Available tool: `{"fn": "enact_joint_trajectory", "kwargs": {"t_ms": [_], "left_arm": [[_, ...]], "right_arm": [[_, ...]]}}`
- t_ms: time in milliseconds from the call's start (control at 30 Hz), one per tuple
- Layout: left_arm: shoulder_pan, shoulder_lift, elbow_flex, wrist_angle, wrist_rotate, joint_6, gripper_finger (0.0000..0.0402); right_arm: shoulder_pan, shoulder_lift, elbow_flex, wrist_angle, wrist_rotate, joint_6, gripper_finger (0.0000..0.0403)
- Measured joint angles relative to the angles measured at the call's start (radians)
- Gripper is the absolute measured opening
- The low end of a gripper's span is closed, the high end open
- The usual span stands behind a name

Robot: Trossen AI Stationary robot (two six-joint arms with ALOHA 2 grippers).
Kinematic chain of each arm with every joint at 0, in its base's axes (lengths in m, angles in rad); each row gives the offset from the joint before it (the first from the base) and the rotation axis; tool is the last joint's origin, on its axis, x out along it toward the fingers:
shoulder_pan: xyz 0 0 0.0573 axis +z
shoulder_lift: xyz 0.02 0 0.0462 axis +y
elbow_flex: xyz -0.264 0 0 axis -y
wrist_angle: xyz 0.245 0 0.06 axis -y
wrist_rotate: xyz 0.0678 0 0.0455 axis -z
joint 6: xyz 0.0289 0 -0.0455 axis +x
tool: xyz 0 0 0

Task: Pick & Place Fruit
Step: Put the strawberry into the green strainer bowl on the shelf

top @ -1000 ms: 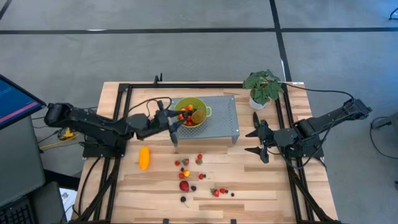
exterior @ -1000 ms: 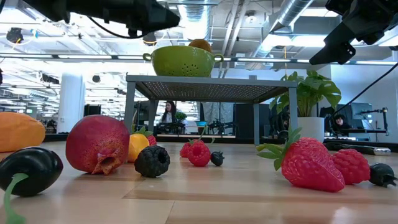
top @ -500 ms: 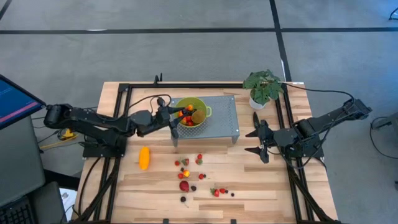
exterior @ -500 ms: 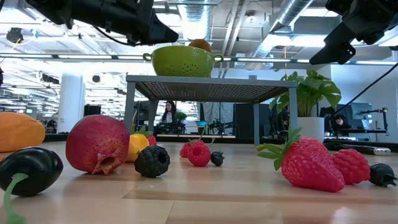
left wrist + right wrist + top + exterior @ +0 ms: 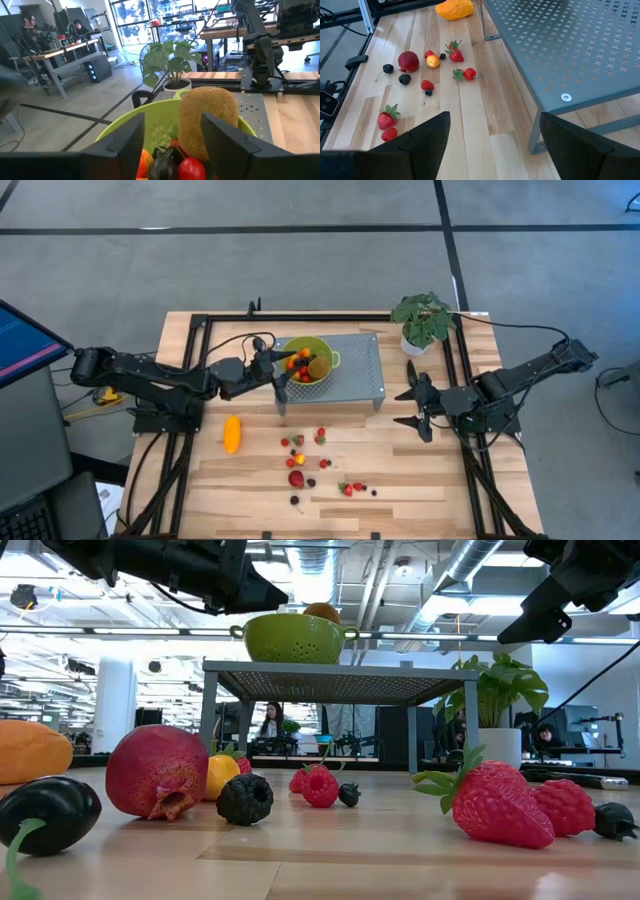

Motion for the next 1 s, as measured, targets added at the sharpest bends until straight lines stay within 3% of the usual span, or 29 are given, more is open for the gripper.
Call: {"fn": "enact_joint_trajectory", "kwargs": {"t_ms": [233, 600, 1000], "left_arm": [[-0.074, 0.0, 0.0, 0.003, 0.042, -0.048, 0.0218], [-0.309, 0.0, 0.0, -0.016, 0.087, -0.048, 0.02], [-0.491, -0.001, 0.0, -0.316, 0.085, -0.201, 0.0195]], "right_arm": [[0.0, 0.0, 0.0, 0.0, 0.0, 0.0, 0.0301], [0.0, 0.0, 0.0, 0.0, 0.0, 0.0, 0.0301], [0.0, 0.0, 0.0, 0.0, 0.0, 0.0, 0.0301]]}}
